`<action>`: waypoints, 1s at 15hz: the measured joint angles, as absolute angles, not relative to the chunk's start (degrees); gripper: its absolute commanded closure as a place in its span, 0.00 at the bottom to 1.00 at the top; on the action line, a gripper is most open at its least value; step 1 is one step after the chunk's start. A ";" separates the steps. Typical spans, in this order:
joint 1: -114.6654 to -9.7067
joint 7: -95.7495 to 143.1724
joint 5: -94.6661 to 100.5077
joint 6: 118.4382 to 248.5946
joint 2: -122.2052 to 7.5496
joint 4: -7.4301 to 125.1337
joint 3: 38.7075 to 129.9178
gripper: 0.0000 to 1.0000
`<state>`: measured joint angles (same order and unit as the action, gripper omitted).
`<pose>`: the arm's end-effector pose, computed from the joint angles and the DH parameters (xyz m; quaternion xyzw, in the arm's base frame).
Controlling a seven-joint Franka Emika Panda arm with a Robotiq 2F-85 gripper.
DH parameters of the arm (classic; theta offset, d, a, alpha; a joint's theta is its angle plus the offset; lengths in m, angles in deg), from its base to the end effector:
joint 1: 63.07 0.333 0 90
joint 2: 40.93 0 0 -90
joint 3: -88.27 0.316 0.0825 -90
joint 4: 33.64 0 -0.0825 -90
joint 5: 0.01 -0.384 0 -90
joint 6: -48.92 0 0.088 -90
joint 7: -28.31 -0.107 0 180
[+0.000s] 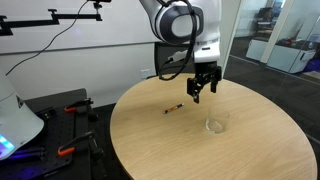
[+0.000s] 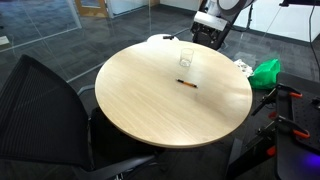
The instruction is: Move the glass cup forward
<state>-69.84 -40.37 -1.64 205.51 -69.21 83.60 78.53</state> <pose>0.5906 -0.1730 0.2184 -0.7331 0.6720 -0.1041 0.0153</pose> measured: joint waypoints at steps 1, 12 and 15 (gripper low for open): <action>-69.84 -40.37 -2.00 205.46 -70.32 82.67 78.46 0.00; -71.18 -32.33 -7.90 200.60 -79.17 73.01 78.91 0.00; -71.97 -29.04 -9.41 196.15 -80.40 70.14 79.00 0.00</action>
